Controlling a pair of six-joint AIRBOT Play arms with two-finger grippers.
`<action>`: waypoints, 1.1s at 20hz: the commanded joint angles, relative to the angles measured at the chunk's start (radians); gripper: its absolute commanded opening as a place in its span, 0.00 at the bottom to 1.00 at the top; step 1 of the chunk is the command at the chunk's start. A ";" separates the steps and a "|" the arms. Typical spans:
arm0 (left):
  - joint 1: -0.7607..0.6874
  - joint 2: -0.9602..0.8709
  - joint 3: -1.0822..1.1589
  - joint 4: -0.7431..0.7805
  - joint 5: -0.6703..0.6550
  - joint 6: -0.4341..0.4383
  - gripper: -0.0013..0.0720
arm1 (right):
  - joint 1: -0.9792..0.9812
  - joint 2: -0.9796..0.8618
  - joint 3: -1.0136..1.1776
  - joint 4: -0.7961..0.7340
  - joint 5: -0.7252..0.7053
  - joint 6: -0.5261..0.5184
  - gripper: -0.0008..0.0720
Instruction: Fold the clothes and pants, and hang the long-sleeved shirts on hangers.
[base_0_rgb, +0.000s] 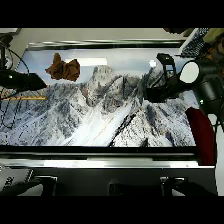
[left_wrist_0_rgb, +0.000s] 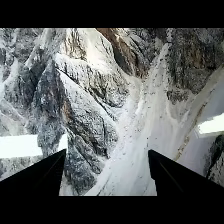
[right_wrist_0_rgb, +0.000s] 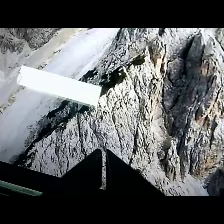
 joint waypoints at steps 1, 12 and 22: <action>0.002 -0.051 0.001 0.125 0.214 -0.118 0.84 | 0.001 0.000 0.001 0.000 -0.028 0.001 0.11; 0.036 -0.654 0.045 0.257 1.077 -0.341 0.84 | 0.001 0.000 0.001 0.000 -0.051 0.032 0.14; 0.053 -0.843 0.292 0.256 1.039 -0.379 0.04 | 0.001 0.000 0.000 0.000 -0.112 0.049 0.14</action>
